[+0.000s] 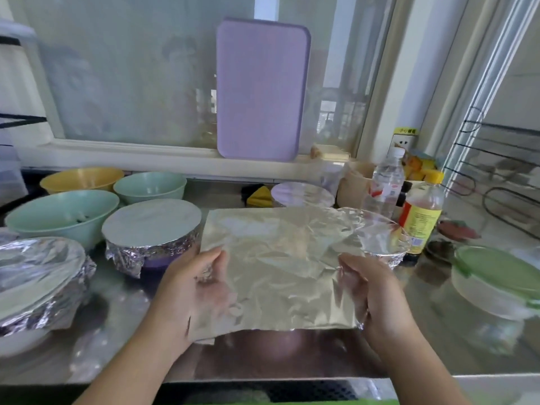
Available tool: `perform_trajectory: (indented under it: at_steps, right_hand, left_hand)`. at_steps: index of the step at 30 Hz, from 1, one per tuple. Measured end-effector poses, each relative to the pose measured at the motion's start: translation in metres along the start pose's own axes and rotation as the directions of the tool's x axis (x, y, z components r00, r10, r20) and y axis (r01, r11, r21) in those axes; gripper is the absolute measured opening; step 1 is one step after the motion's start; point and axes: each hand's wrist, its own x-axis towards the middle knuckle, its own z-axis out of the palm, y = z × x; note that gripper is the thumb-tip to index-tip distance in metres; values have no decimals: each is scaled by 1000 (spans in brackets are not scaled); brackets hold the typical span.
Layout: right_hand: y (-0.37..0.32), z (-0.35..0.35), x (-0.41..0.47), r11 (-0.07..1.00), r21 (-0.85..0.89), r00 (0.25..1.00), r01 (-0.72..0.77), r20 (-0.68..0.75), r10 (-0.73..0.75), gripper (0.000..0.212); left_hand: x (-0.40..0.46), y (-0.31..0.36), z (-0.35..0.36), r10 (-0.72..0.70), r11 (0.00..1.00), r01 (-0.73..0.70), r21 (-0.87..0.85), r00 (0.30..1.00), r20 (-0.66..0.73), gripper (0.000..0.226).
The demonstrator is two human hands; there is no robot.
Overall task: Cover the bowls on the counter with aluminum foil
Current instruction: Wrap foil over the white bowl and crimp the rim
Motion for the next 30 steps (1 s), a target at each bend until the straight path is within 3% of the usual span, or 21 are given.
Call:
perform_trajectory:
  at_steps: [5, 8, 12, 15, 18, 26, 30]
  right_hand:
    - [11, 6, 8, 998, 43, 999, 34, -16, -33, 41]
    - [12, 5, 9, 1000, -3, 1000, 8, -1, -8, 55]
    - [13, 0, 10, 1000, -5, 999, 4, -43, -4, 44]
    - [11, 2, 5, 997, 59, 992, -52, -110, 58, 31]
    - [7, 7, 3, 996, 77, 995, -35, -93, 42, 40]
    - [9, 9, -1, 999, 50, 999, 9, -32, -8, 59]
    - [9, 8, -2, 997, 80, 1000, -18, -21, 20, 55]
  left_hand:
    - [15, -12, -6, 20, 993, -18, -114, 1000, 13, 44]
    - [14, -15, -11, 13, 996, -8, -93, 999, 49, 36]
    - [13, -11, -15, -12, 999, 16, -39, 996, 93, 14]
    - [13, -11, -16, -72, 994, 76, -78, 996, 46, 12]
    - [13, -12, -15, -138, 987, 139, -76, 990, 19, 17]
    - [10, -12, -10, -115, 981, 122, -153, 992, 56, 9]
    - [11, -10, -16, -148, 978, 164, -128, 981, 126, 13]
